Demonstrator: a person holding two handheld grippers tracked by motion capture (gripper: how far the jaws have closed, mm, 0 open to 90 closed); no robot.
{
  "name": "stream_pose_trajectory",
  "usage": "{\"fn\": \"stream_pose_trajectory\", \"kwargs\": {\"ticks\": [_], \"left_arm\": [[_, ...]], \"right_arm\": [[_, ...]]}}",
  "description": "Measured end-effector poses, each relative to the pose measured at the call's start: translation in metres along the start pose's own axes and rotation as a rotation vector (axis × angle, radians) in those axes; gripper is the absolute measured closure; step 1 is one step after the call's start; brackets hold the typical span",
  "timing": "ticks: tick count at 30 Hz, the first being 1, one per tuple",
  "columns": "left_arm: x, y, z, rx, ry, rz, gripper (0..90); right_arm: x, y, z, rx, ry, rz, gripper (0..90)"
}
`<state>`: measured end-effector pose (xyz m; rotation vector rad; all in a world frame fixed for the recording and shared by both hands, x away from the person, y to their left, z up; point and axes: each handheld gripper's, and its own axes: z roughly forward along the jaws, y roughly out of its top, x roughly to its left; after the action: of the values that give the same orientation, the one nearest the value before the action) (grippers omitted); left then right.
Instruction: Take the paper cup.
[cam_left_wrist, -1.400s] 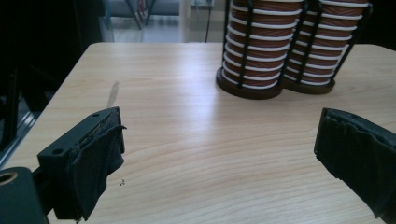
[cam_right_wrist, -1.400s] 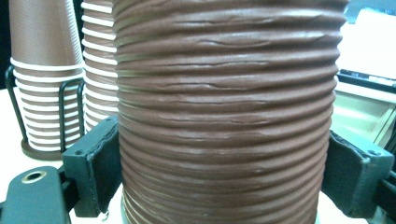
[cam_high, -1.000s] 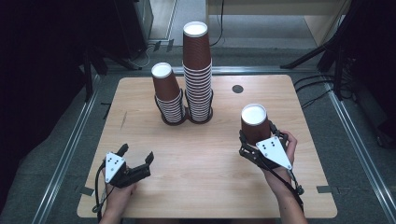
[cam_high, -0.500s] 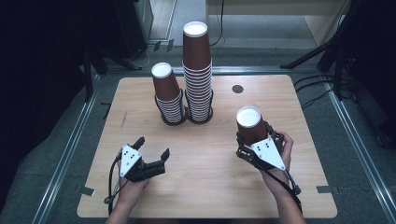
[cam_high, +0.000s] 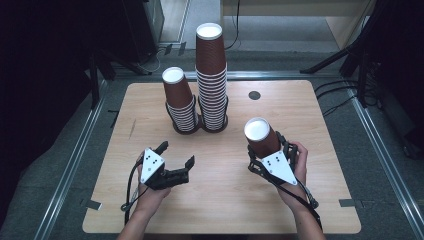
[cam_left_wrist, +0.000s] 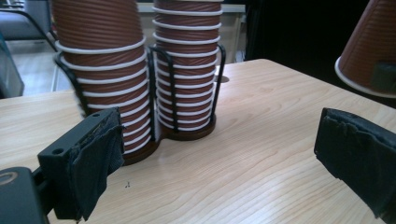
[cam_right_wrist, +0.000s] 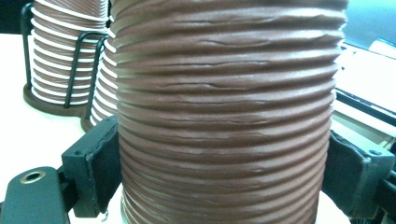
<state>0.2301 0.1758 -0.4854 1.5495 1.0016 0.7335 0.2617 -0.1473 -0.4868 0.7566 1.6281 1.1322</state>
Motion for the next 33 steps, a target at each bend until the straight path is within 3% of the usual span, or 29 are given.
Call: {"fn": "stream_pose_trajectory", "kwargs": {"ticks": [5,9,17,30,33], "left_arm": [[-0.009,0.006,0.006,0.005,-0.03,0.028,2.3],[-0.013,0.008,0.008,0.005,-0.049,0.027,2.3],[-0.024,0.014,0.014,0.008,-0.13,0.046,2.2],[-0.041,0.021,0.022,0.012,-0.239,0.062,2.2],[-0.044,0.022,0.023,0.008,-0.258,0.066,2.3]], "right_arm": [[0.004,-0.002,0.001,-0.001,0.016,-0.026,12.0],[0.008,-0.004,0.002,0.001,0.022,-0.062,12.0],[0.02,-0.006,0.003,-0.012,0.057,-0.138,12.1],[0.036,-0.011,0.002,-0.036,0.069,-0.31,11.9],[0.037,-0.011,0.001,-0.05,0.084,-0.313,11.9]]}}
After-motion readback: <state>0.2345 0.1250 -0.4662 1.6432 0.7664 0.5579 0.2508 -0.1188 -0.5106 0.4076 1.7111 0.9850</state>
